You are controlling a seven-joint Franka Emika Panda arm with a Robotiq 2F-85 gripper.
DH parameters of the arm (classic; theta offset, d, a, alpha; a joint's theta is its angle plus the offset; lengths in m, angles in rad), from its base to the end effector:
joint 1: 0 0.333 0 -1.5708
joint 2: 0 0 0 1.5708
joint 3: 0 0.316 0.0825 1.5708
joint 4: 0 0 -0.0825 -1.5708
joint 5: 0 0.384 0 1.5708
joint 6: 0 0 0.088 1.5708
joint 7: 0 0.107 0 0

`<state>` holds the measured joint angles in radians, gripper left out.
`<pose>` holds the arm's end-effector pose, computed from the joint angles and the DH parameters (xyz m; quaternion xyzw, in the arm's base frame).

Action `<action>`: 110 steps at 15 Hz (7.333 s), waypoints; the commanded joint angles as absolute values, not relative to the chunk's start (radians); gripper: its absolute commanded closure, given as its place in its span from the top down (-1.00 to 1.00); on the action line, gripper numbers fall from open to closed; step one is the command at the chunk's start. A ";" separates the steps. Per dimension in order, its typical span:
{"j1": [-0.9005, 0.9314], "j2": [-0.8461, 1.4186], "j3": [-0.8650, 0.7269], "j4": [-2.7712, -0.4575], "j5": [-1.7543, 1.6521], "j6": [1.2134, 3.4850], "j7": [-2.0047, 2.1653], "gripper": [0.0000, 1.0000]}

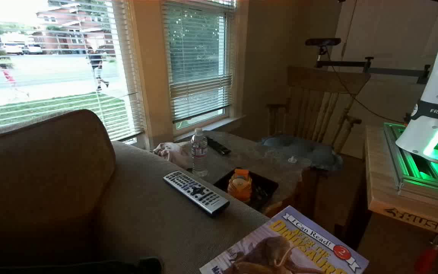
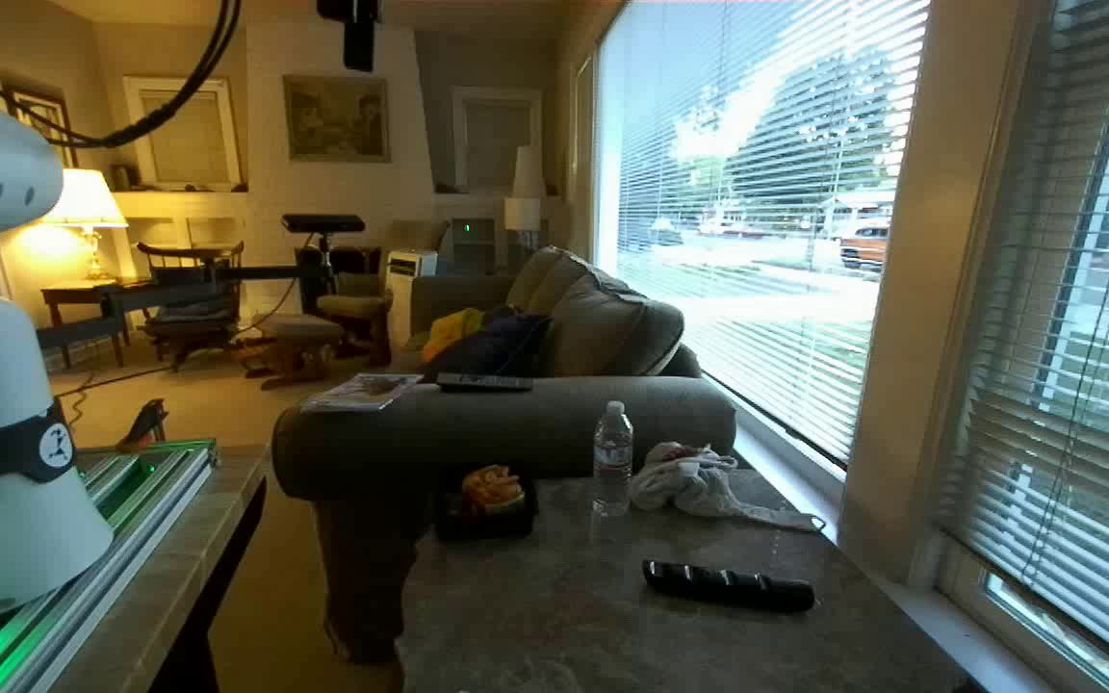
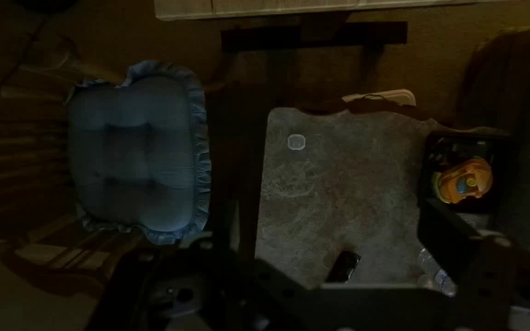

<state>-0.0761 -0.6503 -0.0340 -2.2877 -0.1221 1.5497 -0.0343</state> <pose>0.3377 -0.0533 0.5773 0.9972 -0.0325 -0.0473 0.0476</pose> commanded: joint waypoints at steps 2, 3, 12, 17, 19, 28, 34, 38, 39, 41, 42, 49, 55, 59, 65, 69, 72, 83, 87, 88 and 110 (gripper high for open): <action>-0.065 -0.649 -0.042 -2.284 -0.126 1.546 -0.029 1.00; -0.065 -0.649 -0.042 -2.284 -0.126 1.546 -0.029 1.00; -0.078 -0.613 -0.079 -2.285 -0.143 1.558 -0.062 1.00; -0.097 -0.487 -0.147 -2.271 -0.192 1.677 -0.111 1.00; -0.098 -0.435 -0.155 -2.272 -0.218 1.754 -0.138 1.00; -0.106 -0.241 -0.135 -2.267 -0.334 2.080 -0.112 1.00; -0.102 -0.213 -0.138 -2.240 -0.231 1.974 -0.113 1.00; -0.102 -0.211 -0.139 -2.233 -0.227 1.965 -0.112 1.00; -0.102 -0.211 -0.139 -2.233 -0.227 1.965 -0.112 1.00; -0.100 -0.188 -0.135 -2.223 -0.232 1.992 -0.098 1.00; -0.099 -0.170 -0.130 -2.216 -0.242 2.024 -0.087 1.00; -0.072 0.037 -0.092 -2.102 -0.216 2.257 -0.117 1.00; -0.042 0.216 -0.047 -1.991 -0.228 2.325 -0.123 1.00; -0.029 0.291 -0.018 -1.963 -0.208 2.317 -0.164 1.00; -0.019 0.317 -0.012 -1.968 -0.218 2.315 -0.143 1.00; -0.020 0.323 -0.012 -1.955 -0.215 2.311 -0.143 1.00; -0.031 0.318 -0.006 -1.965 -0.189 2.340 -0.154 1.00; -0.003 0.577 0.067 -1.707 -0.197 2.409 -0.297 1.00; 0.007 0.694 0.094 -1.569 -0.192 2.372 -0.349 1.00; 0.008 0.720 0.101 -1.534 -0.184 2.351 -0.353 1.00; 0.063 0.916 -0.080 -1.513 -0.140 2.694 0.183 1.00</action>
<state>0.0470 0.8636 -0.0536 -1.5398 -0.2004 2.6266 0.0882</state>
